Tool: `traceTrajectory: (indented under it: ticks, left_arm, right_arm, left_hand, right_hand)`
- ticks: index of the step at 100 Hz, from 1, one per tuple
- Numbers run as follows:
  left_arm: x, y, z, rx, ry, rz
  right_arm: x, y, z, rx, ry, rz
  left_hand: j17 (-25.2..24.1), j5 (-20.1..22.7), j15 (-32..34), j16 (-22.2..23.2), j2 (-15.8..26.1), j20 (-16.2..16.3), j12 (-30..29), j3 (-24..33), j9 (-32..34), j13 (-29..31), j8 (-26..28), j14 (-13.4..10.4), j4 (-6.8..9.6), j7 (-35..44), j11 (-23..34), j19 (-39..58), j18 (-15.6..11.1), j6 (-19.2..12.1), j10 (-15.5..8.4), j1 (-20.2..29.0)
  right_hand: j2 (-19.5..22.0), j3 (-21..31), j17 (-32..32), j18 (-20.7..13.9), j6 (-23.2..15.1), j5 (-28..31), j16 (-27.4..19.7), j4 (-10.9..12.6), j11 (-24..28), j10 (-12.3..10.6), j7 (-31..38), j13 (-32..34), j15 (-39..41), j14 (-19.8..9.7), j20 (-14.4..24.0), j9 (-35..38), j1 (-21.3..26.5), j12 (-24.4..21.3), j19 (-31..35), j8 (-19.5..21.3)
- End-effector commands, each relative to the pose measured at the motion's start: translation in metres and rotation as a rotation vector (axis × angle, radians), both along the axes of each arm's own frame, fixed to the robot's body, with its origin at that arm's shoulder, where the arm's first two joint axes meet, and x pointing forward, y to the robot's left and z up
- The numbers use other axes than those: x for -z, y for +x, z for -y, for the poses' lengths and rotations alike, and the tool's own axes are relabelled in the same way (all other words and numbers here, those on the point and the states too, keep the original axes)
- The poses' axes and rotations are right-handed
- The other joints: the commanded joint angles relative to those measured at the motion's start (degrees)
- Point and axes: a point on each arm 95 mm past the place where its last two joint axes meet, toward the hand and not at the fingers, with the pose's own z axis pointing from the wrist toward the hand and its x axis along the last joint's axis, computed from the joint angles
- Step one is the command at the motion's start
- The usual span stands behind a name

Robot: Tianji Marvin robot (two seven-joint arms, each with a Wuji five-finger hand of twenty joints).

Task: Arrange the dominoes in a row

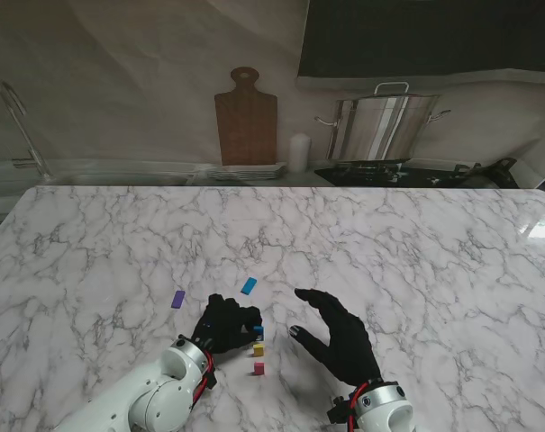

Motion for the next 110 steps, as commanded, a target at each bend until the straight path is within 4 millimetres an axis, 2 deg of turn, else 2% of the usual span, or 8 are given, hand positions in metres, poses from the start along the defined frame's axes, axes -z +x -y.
traceTrajectory:
  ticks: [1, 9, 12, 31, 41, 85, 92, 110]
  left_arm:
    - [0.0012, -0.002, 0.0013, 0.006, 0.007, -0.013]
    - [0.0012, -0.0021, 0.0008, 0.005, 0.01, -0.011]
    - [0.0011, -0.0021, 0.0006, 0.005, 0.011, -0.01]
    - [-0.0007, -0.0022, -0.0003, 0.003, 0.011, -0.006]
    - [-0.0012, -0.002, -0.0006, 0.003, 0.014, -0.006]
    - [0.0, -0.0037, -0.0011, 0.003, 0.027, -0.013]
    - [0.0, -0.0038, -0.0011, 0.003, 0.027, -0.013]
    - [-0.0002, -0.0039, -0.0013, 0.003, 0.026, -0.015]
  right_arm:
    - [0.0009, -0.0016, 0.0002, 0.002, -0.001, -0.007]
    - [0.0009, -0.0018, 0.0002, 0.002, -0.001, -0.007]
    - [0.0008, -0.0019, 0.0002, 0.002, -0.001, -0.007]
    - [0.0008, -0.0019, 0.0, 0.001, -0.002, -0.008]
    - [0.0007, -0.0018, -0.0001, 0.001, -0.002, -0.008]
    - [0.0005, -0.0019, 0.0003, 0.001, -0.002, -0.009]
    - [0.0005, -0.0019, 0.0003, 0.002, -0.002, -0.009]
    - [0.0006, -0.0018, 0.0002, 0.001, -0.002, -0.011]
  left_hand:
    - [-1.3, -0.8, -0.2, 0.3, 0.2, 0.7, 0.6, 2.9, -0.5, -0.7, 1.6, 0.0, 1.98, 3.7, 0.0, -0.9, -0.1, -2.5, -0.5, 1.5]
    - [-1.3, -0.8, -0.2, 0.3, 0.1, 0.8, 1.7, 3.3, 0.4, -0.7, 1.7, -0.1, 1.85, 3.8, -1.5, -1.0, -0.1, -2.6, -1.9, 1.2]
    - [-1.2, -0.8, -0.2, 0.3, 0.0, 0.8, 2.7, 3.7, 0.2, -0.7, 1.8, -0.1, 1.72, 3.8, -2.0, -1.0, -0.1, -2.6, -0.8, 1.0]
    - [-1.2, -0.8, -0.1, 0.3, 0.1, 0.9, 2.6, 3.9, 1.0, -0.9, 2.1, -0.1, 1.71, 4.3, -2.1, -1.1, -0.1, -2.6, -2.5, 1.1]
    - [-1.2, -0.7, -0.2, 0.3, 0.0, 0.9, 2.9, 3.9, 0.9, -1.1, 2.1, -0.3, 1.73, 4.4, -2.3, -1.1, -0.1, -2.6, -1.5, 1.1]
    - [-1.3, -0.8, -0.4, 0.4, -0.2, 0.8, 3.3, 4.1, 1.1, -1.4, 2.0, -0.2, 1.7, 4.4, -2.9, -1.2, -0.1, -2.5, -2.4, 0.9]
    - [-1.3, -1.2, -0.6, 0.5, -0.5, 0.9, 1.9, 4.3, -0.4, -1.5, 1.8, -0.2, 1.58, 4.0, -1.0, -1.5, -0.1, -2.2, -0.7, 0.3]
    - [-1.3, -2.0, -0.9, 0.5, -1.3, 0.7, 0.9, 4.4, -2.9, -2.2, 1.6, 0.0, 1.61, 2.0, 0.6, -2.1, -0.2, -1.1, -0.4, -0.7]
  right_hand:
    - [1.6, -0.7, -0.2, -1.8, -1.2, -1.8, -0.8, 1.5, 0.6, -0.6, 0.5, -0.7, -1.1, -1.5, 0.7, -2.3, 1.9, 0.3, 0.3, 0.9]
    - [1.6, -0.7, -0.2, -1.8, -1.1, -1.8, -0.8, 1.5, 0.6, -0.6, 0.5, -0.7, -1.1, -1.5, 0.7, -2.2, 1.9, 0.3, 0.3, 0.9]
    - [1.6, -0.7, -0.2, -1.8, -1.1, -1.7, -0.8, 1.5, 0.5, -0.6, 0.5, -0.8, -1.1, -1.5, 0.7, -2.3, 1.9, 0.3, 0.3, 0.9]
    - [1.6, -0.7, -0.2, -1.9, -1.1, -1.8, -0.8, 1.5, 0.5, -0.6, 0.5, -0.8, -1.1, -1.5, 0.7, -2.3, 1.9, 0.3, 0.3, 0.9]
    - [1.6, -0.7, -0.2, -1.8, -1.1, -1.8, -0.8, 1.5, 0.5, -0.6, 0.5, -0.8, -1.2, -1.5, 0.7, -2.3, 1.9, 0.3, 0.3, 0.9]
    - [1.6, -0.8, -0.2, -1.8, -1.1, -1.8, -0.8, 1.5, 0.6, -0.7, 0.5, -0.8, -1.1, -1.5, 0.7, -2.3, 1.9, 0.3, 0.3, 0.9]
    - [1.6, -0.8, -0.3, -1.8, -1.1, -1.8, -0.8, 1.5, 0.5, -0.6, 0.5, -0.7, -1.1, -1.5, 0.7, -2.3, 1.9, 0.3, 0.3, 0.9]
    - [1.7, -0.8, -0.2, -1.8, -1.2, -1.7, -0.8, 1.5, 0.5, -0.7, 0.5, -0.7, -1.1, -1.5, 0.7, -2.3, 1.9, 0.3, 0.3, 0.9]
